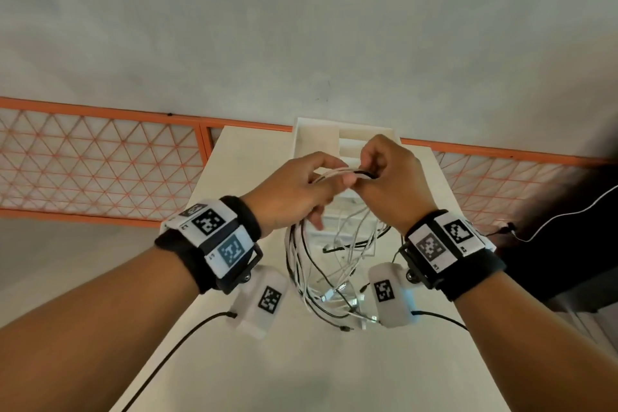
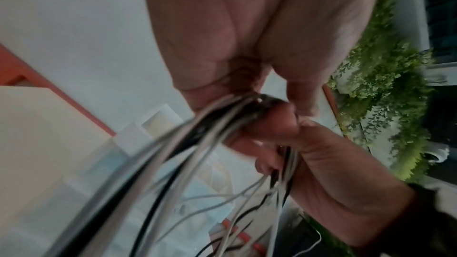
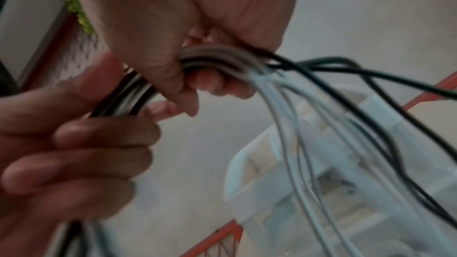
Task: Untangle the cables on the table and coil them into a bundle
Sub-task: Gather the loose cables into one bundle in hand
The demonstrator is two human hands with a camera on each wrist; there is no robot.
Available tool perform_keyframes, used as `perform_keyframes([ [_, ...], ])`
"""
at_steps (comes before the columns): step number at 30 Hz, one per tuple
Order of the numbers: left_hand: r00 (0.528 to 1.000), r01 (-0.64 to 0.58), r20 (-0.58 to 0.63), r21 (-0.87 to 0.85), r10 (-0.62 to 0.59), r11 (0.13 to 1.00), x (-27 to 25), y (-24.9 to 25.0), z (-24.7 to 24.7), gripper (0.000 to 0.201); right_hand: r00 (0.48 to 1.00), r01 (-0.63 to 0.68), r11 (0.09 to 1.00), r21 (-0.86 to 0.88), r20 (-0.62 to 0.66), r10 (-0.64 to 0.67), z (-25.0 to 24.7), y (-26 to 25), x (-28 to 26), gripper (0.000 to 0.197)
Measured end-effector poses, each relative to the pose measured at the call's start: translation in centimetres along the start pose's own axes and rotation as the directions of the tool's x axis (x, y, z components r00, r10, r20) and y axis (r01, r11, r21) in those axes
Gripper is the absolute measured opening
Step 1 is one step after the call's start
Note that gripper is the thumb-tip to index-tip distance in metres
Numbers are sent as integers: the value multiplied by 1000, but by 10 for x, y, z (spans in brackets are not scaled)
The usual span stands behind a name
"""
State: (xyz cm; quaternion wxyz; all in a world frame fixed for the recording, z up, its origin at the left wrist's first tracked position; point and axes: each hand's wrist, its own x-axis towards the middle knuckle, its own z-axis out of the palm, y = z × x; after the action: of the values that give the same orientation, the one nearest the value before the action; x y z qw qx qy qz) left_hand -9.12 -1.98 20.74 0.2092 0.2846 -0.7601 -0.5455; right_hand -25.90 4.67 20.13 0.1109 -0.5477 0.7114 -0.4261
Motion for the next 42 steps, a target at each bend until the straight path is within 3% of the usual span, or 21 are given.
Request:
perform_keyframes([
  [5,983,-76,-164,72,87,994,0,3,-15,35,998,-68,981,-180,5,70,-17,37,-9,42],
  [7,978,-72,-195,36,78,997,0,6,-23,36,987,-144,956,-256,36,158,-19,54,-15,51],
  [13,977,-49,-211,-15,45,999,-4,13,-40,31,939,-266,882,-390,100,328,-15,103,-32,43],
  [17,966,-54,-258,-71,34,996,-6,20,-48,30,874,-359,817,-451,144,464,-2,133,-45,43],
  [20,968,-51,-250,-52,36,997,-8,23,-50,29,808,-456,811,-365,211,549,6,148,-58,40],
  [22,974,-32,-224,-37,23,999,-10,21,-48,28,779,-430,794,-430,267,567,10,154,-62,40],
  [24,980,-19,-197,-21,15,1000,-10,19,-46,27,758,-368,754,-544,294,582,11,157,-63,48],
  [26,983,-24,-183,30,29,999,-9,16,-42,29,740,-377,763,-525,325,589,4,151,-60,74],
  [28,982,-21,-185,127,45,992,-9,15,-36,30,773,-344,829,-441,367,517,-5,130,-50,100],
  [30,985,-13,-165,252,56,968,-8,12,-28,32,855,-238,911,-338,371,361,-11,100,-38,108],
  [33,993,-30,-88,411,72,911,-6,10,-13,37,936,-103,992,-67,330,120,-15,44,-21,99],
  [34,995,-38,-61,447,73,894,-5,10,-9,36,937,-66,998,-5,343,63,-13,29,-17,88],
  [36,998,-52,-17,487,68,872,-5,10,-2,32,929,18,1000,-22,369,-8,-7,6,-12,41],
  [37,997,-65,-4,498,77,865,-5,11,-2,31,928,37,997,-62,373,-11,-3,0,-10,23],
  [42,981,-138,-50,505,189,852,-12,16,-20,27,857,-68,953,-295,472,207,14,34,-19,38],
])
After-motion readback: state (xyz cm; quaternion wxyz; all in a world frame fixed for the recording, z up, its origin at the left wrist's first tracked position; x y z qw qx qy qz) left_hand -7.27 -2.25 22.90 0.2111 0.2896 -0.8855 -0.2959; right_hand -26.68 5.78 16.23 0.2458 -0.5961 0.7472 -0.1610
